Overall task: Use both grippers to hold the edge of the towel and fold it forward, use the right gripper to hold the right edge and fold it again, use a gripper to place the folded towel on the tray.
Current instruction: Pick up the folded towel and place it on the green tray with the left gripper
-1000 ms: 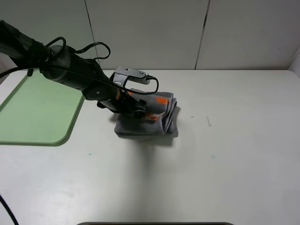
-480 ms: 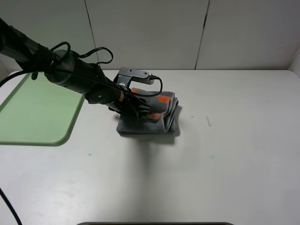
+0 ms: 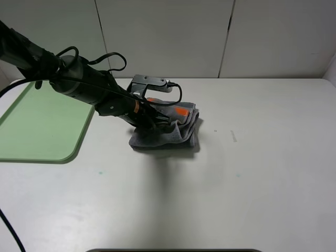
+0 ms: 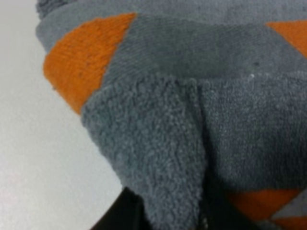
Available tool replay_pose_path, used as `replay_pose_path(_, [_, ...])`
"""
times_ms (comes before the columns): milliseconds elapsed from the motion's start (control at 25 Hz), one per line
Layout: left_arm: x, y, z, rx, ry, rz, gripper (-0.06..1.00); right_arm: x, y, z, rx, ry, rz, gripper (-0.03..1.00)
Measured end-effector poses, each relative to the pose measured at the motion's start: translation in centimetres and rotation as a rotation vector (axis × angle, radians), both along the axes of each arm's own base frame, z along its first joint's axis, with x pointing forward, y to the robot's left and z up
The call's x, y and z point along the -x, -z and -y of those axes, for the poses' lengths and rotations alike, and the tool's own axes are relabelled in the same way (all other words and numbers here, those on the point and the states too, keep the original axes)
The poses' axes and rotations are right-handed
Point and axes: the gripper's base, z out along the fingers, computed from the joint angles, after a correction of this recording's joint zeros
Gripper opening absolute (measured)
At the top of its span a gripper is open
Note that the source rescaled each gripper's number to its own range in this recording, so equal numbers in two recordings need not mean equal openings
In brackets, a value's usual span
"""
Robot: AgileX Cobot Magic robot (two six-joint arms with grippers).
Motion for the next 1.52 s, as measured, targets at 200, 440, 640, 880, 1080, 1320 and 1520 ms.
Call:
replay_pose_path(200, [0.0,-0.2,-0.1,-0.014,-0.007,-0.004,0.14,0.0,0.0,0.0,0.000,0.000,0.000,1.00])
replay_pose_path(440, [0.0,-2.2,-1.3,-0.103,-0.021,-0.004,0.14,0.0,0.0,0.0,0.000,0.000,0.000,1.00])
replay_pose_path(640, [-0.5,-5.2,-3.0,-0.129,-0.061,0.034,0.14,0.0,0.0,0.0,0.000,0.000,0.000,1.00])
replay_pose_path(880, [-1.0,-7.9,-5.9,-0.196,-0.102,0.060,0.14,0.0,0.0,0.0,0.000,0.000,0.000,1.00])
replay_pose_path(1080, [-1.3,-9.2,-8.9,-0.270,-0.157,0.041,0.14,0.0,0.0,0.0,0.000,0.000,0.000,1.00])
replay_pose_path(1320, [-1.9,-9.2,-12.5,-0.356,-0.217,-0.017,0.14,0.0,0.0,0.0,0.000,0.000,0.000,1.00])
replay_pose_path(1520, [-2.3,-9.1,-15.6,-0.384,-0.297,-0.051,0.14,0.0,0.0,0.0,-0.001,0.000,0.000,1.00])
